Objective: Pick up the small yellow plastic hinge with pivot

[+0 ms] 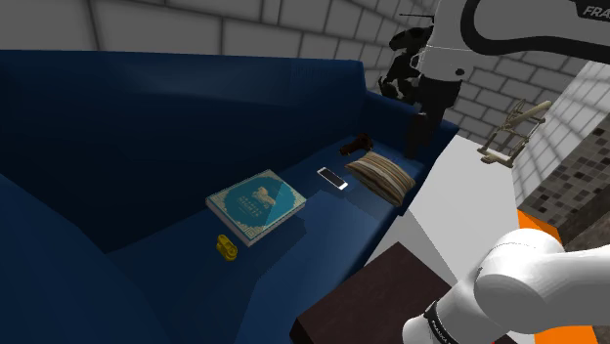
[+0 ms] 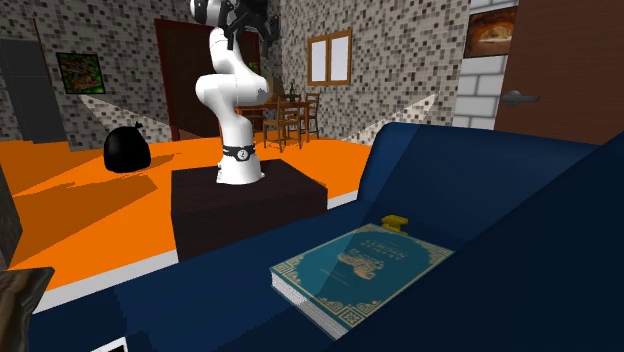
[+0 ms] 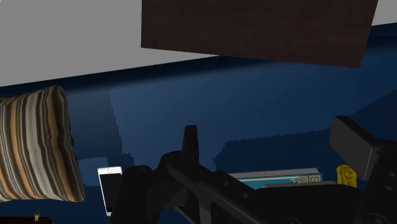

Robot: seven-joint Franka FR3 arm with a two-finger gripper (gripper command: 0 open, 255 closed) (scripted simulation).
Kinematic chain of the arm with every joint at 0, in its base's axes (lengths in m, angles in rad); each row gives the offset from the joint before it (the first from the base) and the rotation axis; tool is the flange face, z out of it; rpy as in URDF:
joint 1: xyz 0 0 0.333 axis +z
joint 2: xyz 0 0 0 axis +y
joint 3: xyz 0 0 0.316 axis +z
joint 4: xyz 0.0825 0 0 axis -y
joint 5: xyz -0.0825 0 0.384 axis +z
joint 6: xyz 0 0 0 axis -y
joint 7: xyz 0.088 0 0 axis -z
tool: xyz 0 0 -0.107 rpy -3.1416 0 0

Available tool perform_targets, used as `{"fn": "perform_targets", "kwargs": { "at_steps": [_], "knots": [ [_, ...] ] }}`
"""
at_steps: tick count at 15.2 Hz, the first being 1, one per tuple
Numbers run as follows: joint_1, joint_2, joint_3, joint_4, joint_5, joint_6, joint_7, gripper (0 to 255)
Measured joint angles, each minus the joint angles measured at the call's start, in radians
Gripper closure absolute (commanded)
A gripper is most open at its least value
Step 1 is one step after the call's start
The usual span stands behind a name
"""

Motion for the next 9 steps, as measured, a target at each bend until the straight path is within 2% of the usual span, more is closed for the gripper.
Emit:
{"fn": "perform_targets", "kwargs": {
  "at_steps": [3, 9],
  "knots": [
    [0.005, 0.005, 0.009, -0.03, 0.013, 0.04, 0.014, 0],
    [0.032, 0.062, 0.053, -0.147, 0.07, 0.247, 0.074, 0]
  ]
}}
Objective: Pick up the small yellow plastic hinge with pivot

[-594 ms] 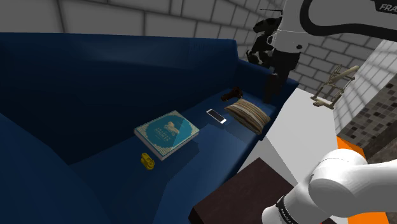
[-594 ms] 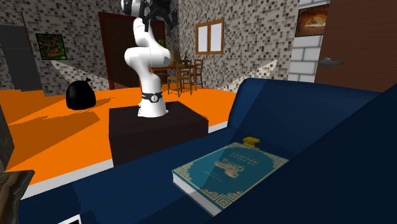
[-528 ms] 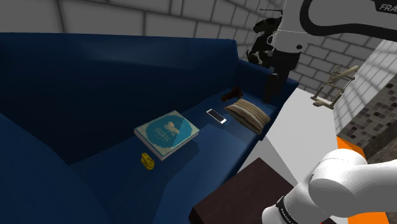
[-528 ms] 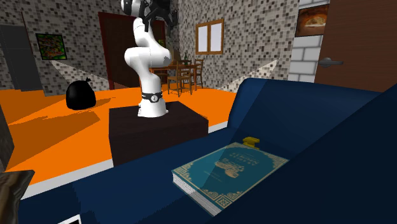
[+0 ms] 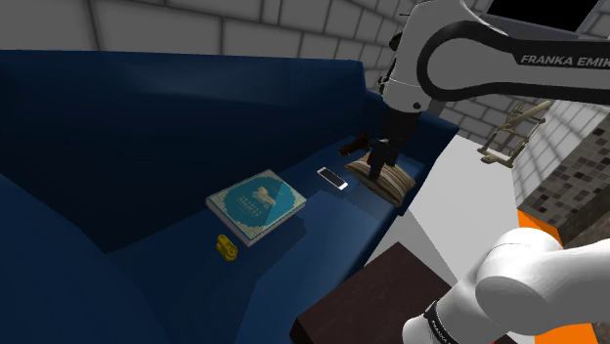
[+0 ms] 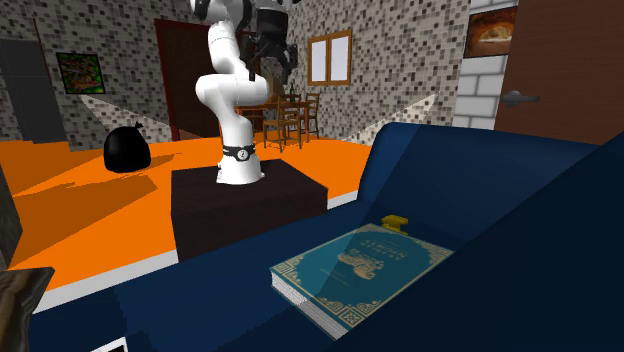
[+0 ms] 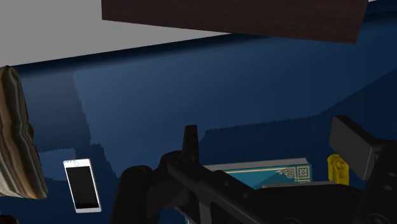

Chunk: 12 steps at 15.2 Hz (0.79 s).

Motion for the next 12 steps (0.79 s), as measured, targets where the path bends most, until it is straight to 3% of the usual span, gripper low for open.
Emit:
{"fn": "perform_targets", "kwargs": {
  "at_steps": [12],
  "knots": [
    [0.053, 0.284, 0.123, -0.119, 0.087, 0.482, 0.129, 0]
  ]
}}
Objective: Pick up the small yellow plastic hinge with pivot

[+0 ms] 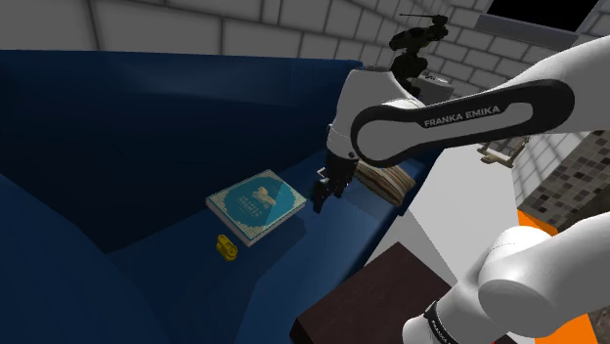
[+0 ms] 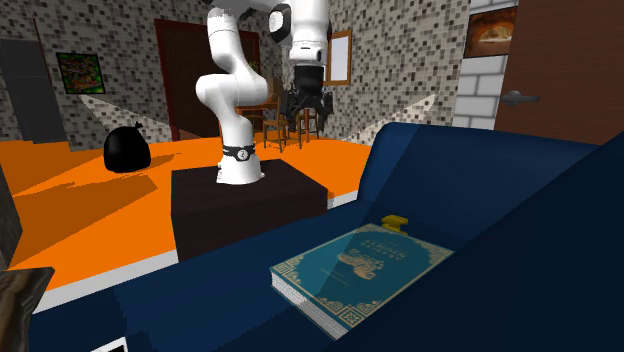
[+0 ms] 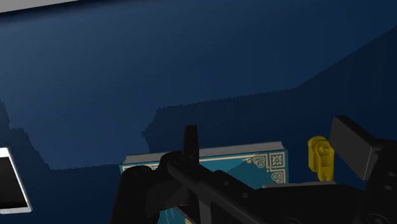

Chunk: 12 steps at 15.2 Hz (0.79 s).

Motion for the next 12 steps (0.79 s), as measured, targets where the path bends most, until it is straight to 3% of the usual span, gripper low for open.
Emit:
{"fn": "perform_targets", "kwargs": {
  "at_steps": [6, 12],
  "knots": [
    [0.008, 0.212, 0.062, 0.037, -0.014, 0.217, 0.079, 0],
    [0.012, 0.451, 0.1, 0.119, -0.112, 0.408, 0.194, 0]
  ]
}}
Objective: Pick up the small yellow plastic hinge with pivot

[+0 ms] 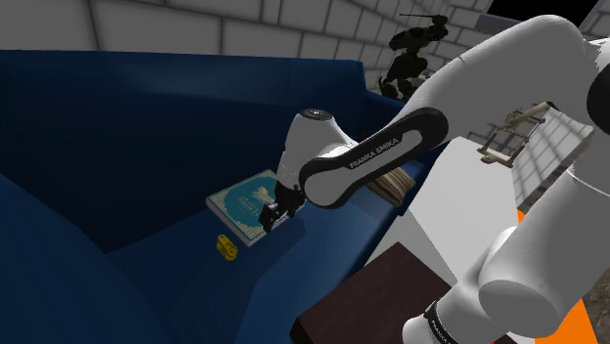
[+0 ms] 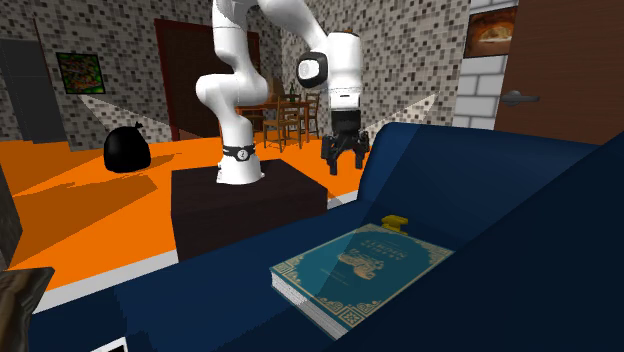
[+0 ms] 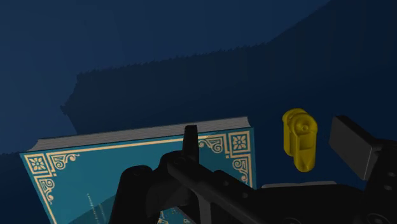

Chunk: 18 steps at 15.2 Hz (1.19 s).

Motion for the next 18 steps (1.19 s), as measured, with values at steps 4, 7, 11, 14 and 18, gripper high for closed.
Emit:
{"fn": "perform_targets", "kwargs": {
  "at_steps": [4, 7, 11, 14, 18],
  "knots": [
    [0.034, 0.171, -0.013, 0.088, -0.111, 0.102, 0.108, 0],
    [0.079, 0.294, -0.045, 0.177, -0.184, 0.152, 0.175, 0],
    [0.158, 0.444, -0.093, 0.307, -0.251, 0.2, 0.253, 0],
    [0.193, 0.524, -0.12, 0.371, -0.276, 0.229, 0.279, 0],
    [0.213, 0.579, -0.146, 0.393, -0.295, 0.266, 0.293, 0]
  ]
}}
